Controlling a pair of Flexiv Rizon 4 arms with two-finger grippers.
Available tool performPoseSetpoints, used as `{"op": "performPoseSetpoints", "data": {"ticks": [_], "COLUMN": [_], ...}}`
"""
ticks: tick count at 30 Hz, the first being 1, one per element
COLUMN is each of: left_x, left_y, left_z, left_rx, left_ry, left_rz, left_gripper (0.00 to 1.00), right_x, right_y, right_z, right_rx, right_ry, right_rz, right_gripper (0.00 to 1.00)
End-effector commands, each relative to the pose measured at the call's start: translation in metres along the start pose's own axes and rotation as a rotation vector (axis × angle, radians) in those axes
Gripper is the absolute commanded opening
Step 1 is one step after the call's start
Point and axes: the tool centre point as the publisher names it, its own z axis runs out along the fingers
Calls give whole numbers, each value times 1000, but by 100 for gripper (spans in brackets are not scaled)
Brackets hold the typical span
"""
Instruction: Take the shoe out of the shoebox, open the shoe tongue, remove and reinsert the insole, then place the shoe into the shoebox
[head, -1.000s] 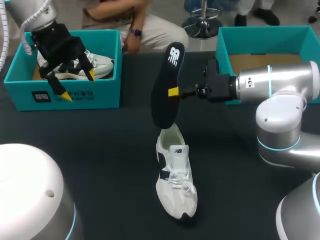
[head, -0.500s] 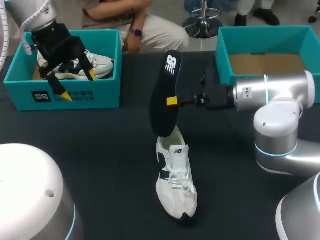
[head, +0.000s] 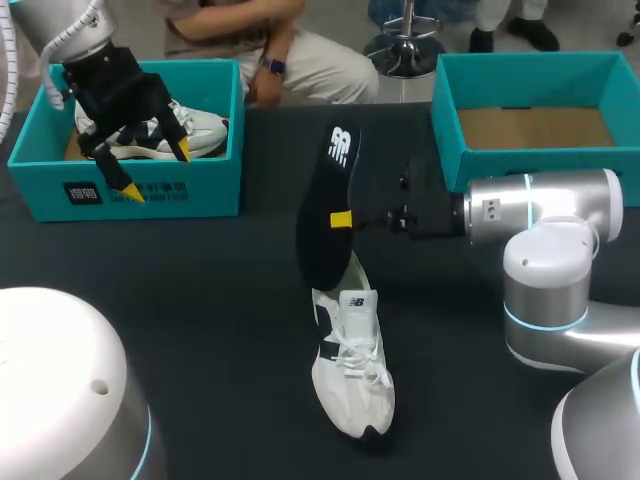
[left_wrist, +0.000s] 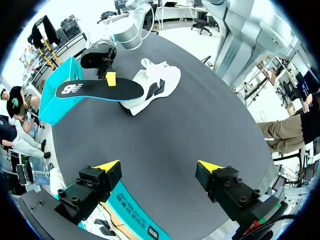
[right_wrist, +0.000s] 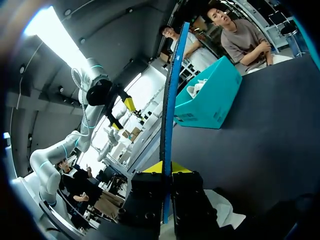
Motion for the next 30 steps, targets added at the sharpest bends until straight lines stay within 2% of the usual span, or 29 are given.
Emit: {"op": "performPoseSetpoints", "data": {"ticks": [1, 13, 30], "left_x": [-1, -1, -1], "left_y": [0, 0, 0], "left_z": [0, 0, 0], "left_rx": [-2, -2, -2], "left_ry": [3, 3, 3], "left_rz": [0, 0, 0], "left_gripper": [100, 100, 100], "right_x": [1, -1, -6], "right_y": [-6, -11, -2], "right_z": [2, 1, -12], "right_rx": [-9, -8, -8], "right_ry": [-2, -5, -23], "right_rz": [2, -3, -34], "right_gripper": [0, 0, 0]}}
